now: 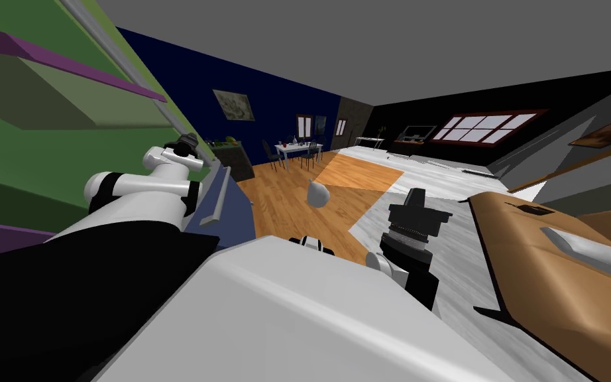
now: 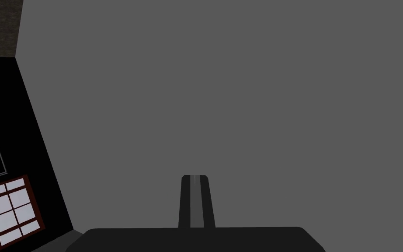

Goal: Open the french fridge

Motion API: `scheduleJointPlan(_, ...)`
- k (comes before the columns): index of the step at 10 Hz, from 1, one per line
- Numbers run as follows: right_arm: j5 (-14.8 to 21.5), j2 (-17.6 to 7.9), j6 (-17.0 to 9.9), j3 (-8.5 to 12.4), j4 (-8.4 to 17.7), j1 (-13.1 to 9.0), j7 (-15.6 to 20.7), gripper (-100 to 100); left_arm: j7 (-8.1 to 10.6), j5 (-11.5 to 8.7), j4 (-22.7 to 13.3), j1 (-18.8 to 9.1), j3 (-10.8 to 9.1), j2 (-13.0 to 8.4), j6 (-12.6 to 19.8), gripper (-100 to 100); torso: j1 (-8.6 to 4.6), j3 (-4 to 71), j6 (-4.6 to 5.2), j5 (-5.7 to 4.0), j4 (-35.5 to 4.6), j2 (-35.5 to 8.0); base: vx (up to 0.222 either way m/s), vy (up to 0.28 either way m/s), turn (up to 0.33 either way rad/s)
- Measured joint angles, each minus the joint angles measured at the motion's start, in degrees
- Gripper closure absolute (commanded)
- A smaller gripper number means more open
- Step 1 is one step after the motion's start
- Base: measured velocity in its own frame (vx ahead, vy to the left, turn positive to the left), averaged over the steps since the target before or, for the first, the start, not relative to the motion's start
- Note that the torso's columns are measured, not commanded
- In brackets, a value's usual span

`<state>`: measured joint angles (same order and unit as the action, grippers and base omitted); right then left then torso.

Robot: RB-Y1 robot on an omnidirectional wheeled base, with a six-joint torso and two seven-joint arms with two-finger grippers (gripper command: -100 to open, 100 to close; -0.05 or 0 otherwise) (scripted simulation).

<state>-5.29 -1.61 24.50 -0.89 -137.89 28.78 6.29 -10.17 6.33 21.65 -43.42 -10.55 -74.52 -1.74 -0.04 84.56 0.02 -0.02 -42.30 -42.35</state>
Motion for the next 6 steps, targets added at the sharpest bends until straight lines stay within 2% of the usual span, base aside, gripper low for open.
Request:
scheduleJointPlan(1,0.0,0.0,0.0,0.0,0.0,0.0,0.0,0,-0.09,0.1,-1.7,-1.5,0.87,-0.6,-1.1,-100,-0.06,-0.1,-0.06,-0.02,0.0,-0.1,-0.042,-0.036,0.016)
scheduleJointPlan(2,0.0,0.0,0.0,0.0,0.0,0.0,0.0,0,-0.12,0.4,-5.4,-4.2,2.29,-0.9,-2.0,-100,0.04,0.0,-0.06,0.01,0.0,0.0,-0.015,-0.014,0.008)
scheduleJointPlan(3,0.0,0.0,0.0,0.0,0.0,0.0,0.0,0,-0.13,0.5,-5.9,-4.5,2.48,-1.0,-2.3,100,0.13,0.1,-0.02,0.05,0.0,0.1,0.069,0.064,0.121)
scheduleJointPlan(4,0.0,0.0,0.0,0.0,0.0,0.0,0.0,0,1.05,-0.7,-3.4,-2.4,1.77,-0.2,-0.4,100,0.37,0.2,-0.05,0.13,0.1,0.4,0.084,0.071,0.063)
scheduleJointPlan(5,0.0,0.0,0.0,0.0,0.0,0.0,0.0,0,1.24,-0.5,-6.3,-4.8,2.76,0.2,-0.6,100,0.46,0.2,-0.07,0.22,0.1,0.4,0.046,0.028,0.035)
scheduleJointPlan(6,0.0,0.0,0.0,0.0,0.0,0.0,0.0,0,1.0,-0.4,-8.0,-6.0,3.04,0.3,-0.8,100,0.46,0.2,0.11,0.29,0.2,0.4,0.016,0.004,0.004)
